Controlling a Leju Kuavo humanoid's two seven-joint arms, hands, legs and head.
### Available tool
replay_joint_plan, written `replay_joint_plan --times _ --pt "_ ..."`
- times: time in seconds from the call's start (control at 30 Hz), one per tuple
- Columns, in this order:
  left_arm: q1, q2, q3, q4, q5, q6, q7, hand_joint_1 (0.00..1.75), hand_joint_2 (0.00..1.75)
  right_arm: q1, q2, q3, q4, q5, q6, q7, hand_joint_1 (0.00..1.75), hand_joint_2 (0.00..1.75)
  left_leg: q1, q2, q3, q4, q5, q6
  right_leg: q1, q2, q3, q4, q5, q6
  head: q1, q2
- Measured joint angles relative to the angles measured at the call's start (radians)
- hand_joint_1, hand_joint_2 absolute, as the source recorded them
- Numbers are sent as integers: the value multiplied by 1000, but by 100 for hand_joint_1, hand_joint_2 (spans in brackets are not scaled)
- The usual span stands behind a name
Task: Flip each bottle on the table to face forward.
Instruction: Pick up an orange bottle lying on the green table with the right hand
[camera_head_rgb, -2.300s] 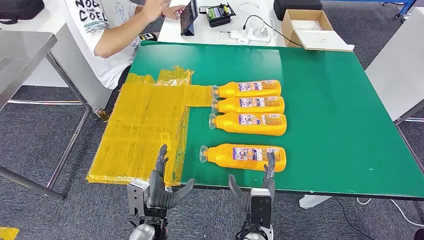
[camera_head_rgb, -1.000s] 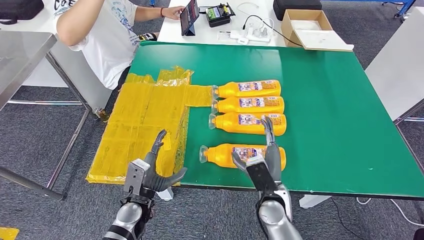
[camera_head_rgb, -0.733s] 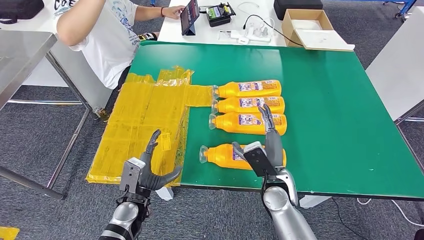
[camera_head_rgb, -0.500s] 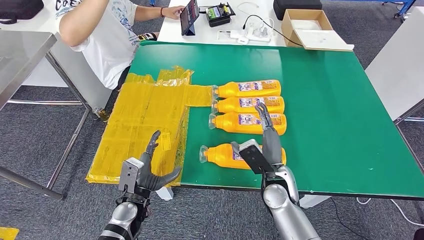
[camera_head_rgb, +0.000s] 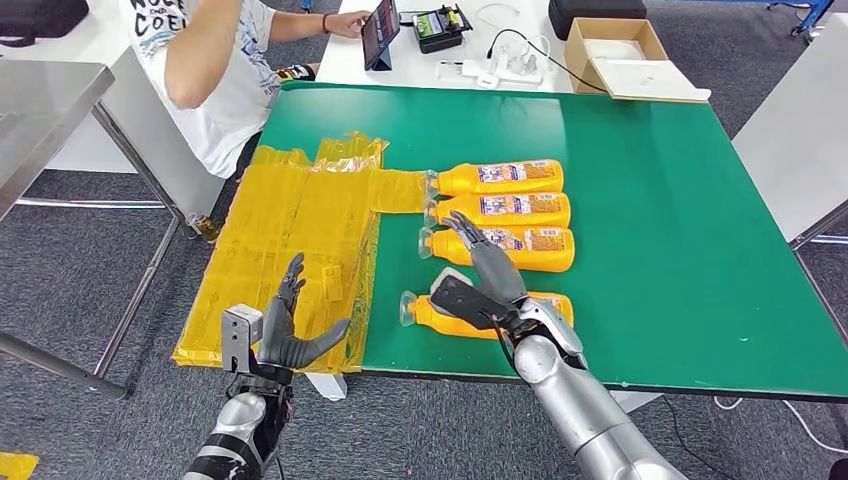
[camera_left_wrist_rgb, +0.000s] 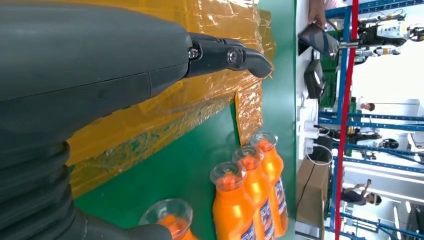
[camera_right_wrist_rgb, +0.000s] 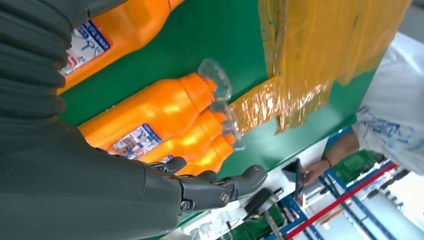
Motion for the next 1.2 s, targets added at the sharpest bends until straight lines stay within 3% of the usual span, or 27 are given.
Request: replay_joint_plan --times 0.4,0.67,0.9,1.2 --pt "-34 0 26 59 13 20 -31 0 175 -13 -33 101 11 -17 51 -3 0 175 0 0 0 0 0 0 0 0 0 0 0 0 0 0" --pt "-62 4 77 84 56 45 -66 0 175 49 -77 160 -104 -41 35 -5 0 175 0 0 0 0 0 0 0 0 -1 0 0 0 0 0" --pt "-63 8 103 84 63 48 -67 0 175 116 -129 150 -143 -30 -12 19 0 175 0 0 -1 0 0 0 0 0 -1 0 0 0 0 0" --pt "-63 8 106 84 68 49 -65 0 175 129 -167 80 -129 -10 -31 50 0 175 0 0 -1 0 0 0 0 0 -1 0 0 0 0 0"
